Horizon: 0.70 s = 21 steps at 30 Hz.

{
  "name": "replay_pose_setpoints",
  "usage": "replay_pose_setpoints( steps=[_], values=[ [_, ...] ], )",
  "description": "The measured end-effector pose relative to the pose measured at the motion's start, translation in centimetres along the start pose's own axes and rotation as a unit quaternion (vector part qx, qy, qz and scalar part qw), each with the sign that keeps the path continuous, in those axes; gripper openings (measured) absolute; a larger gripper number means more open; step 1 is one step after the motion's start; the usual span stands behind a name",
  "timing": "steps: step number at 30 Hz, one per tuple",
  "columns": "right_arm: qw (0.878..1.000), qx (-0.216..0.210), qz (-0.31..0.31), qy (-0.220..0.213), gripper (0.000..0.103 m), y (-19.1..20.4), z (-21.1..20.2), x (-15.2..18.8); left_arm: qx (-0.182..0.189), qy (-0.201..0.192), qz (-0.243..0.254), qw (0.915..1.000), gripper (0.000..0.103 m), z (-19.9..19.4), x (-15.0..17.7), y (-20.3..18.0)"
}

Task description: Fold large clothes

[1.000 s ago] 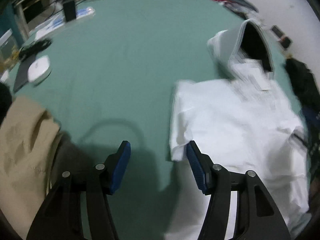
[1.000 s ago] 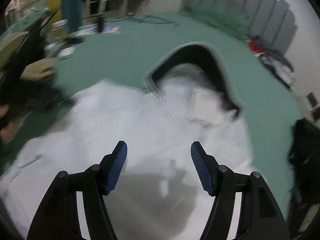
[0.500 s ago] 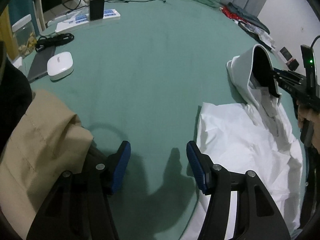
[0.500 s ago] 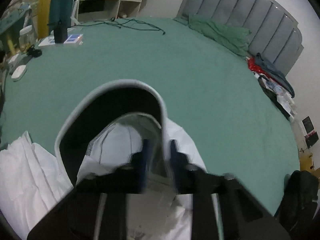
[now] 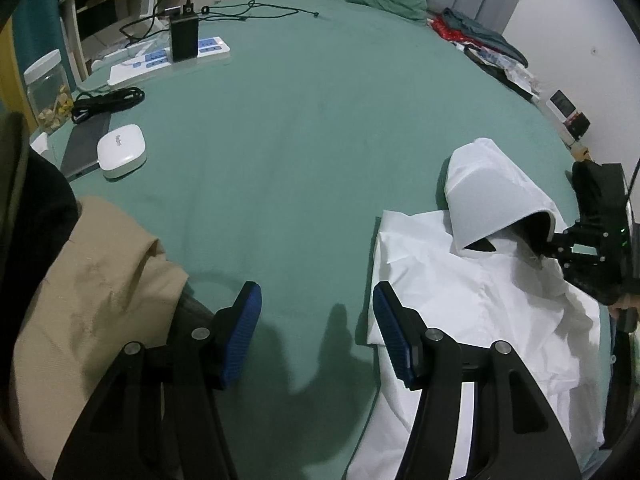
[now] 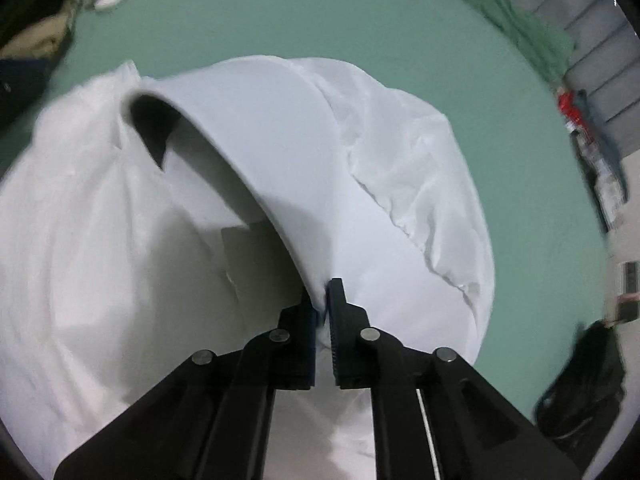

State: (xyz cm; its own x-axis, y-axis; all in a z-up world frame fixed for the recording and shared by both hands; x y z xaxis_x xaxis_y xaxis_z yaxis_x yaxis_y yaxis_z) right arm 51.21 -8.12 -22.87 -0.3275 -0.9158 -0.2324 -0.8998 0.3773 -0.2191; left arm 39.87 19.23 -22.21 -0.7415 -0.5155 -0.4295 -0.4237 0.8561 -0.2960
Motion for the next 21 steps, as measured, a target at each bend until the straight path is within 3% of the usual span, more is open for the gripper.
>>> replay_pose_setpoints(
  steps=[2, 3, 4, 11, 13, 17, 21],
  values=[
    [0.998, -0.056, 0.020, -0.023, 0.027, -0.5, -1.5, 0.0, 0.003, 0.007, -0.006, 1.0000, 0.061, 0.3, 0.1, 0.2],
    [0.998, -0.055, 0.023, -0.024, 0.045, -0.8, -2.3, 0.1, 0.005, 0.009, -0.010, 0.9999, 0.061, 0.4, 0.1, 0.2],
    [0.998, -0.046, 0.021, -0.031, 0.055, -1.3, -3.7, 0.2, 0.010, 0.010, -0.014, 0.9998, 0.061, 0.3, 0.1, 0.3],
    [0.991, -0.037, 0.045, -0.117, 0.058, -6.8, -11.9, -0.6, 0.021, -0.009, -0.021, 0.9995, 0.061, -0.4, -0.8, 1.0],
    [0.986, -0.014, 0.076, -0.145, 0.067, -9.0, -12.9, -1.4, 0.012, -0.016, -0.024, 0.9995, 0.061, -0.2, -1.2, 1.4],
    [0.982, 0.034, 0.127, -0.135, 0.072, -13.2, -10.4, -3.7, 0.004, -0.022, -0.032, 0.9993, 0.061, 0.3, -1.8, 2.3],
    [0.982, 0.000, 0.133, -0.132, 0.079, -13.2, -6.0, -6.1, 0.001, -0.024, -0.032, 0.9992, 0.061, 0.2, -1.9, 2.4]
  ],
)
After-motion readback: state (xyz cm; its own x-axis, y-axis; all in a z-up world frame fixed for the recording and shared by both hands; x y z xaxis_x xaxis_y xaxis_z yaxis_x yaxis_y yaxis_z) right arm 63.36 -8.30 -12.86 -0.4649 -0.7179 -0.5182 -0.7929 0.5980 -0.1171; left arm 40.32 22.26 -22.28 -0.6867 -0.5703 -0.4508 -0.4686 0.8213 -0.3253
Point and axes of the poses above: each gripper's, at about its wrist camera, not at the fingertips, and z roughly the way its jaws point, y to its left, x to its underside, the point moved 6 cm from there along z, roughly the way its jaws point, and after that the axes turned 14 degrees about -z, right-handed, at the moved point
